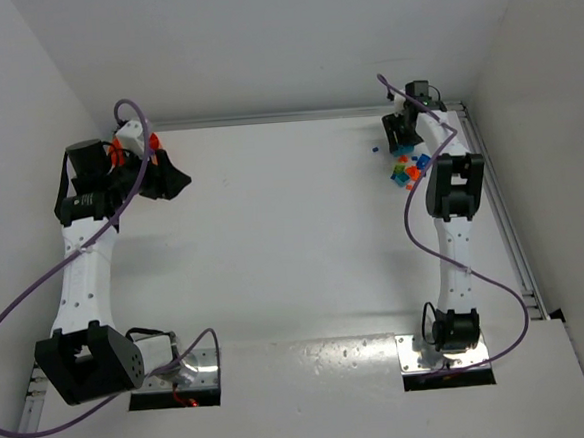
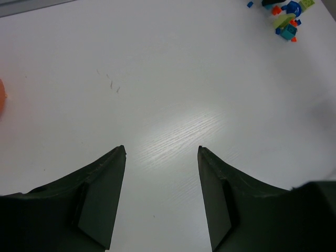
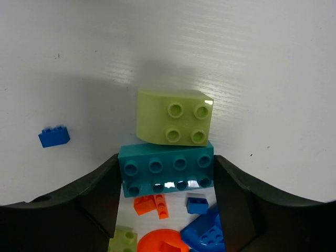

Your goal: Sort the legos into containers by color

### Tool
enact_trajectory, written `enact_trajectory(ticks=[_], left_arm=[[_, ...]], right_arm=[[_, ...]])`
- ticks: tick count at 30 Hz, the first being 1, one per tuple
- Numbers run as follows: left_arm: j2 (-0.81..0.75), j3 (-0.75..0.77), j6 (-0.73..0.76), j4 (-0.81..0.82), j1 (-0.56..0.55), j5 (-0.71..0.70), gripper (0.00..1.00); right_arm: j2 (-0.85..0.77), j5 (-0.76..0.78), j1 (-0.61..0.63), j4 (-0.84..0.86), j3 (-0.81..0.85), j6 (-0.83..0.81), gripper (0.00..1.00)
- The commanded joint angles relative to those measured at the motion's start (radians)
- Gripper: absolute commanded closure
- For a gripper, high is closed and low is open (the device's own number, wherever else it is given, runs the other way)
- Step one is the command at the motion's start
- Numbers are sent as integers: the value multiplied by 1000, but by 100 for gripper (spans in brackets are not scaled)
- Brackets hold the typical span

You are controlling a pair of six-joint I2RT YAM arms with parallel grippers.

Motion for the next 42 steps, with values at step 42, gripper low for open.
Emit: enact_trajectory(ticks=[42], left_arm=[[-37, -107, -12, 294, -429, -40, 22]], right_arm=[[-596, -881, 392, 80, -400, 583, 78]])
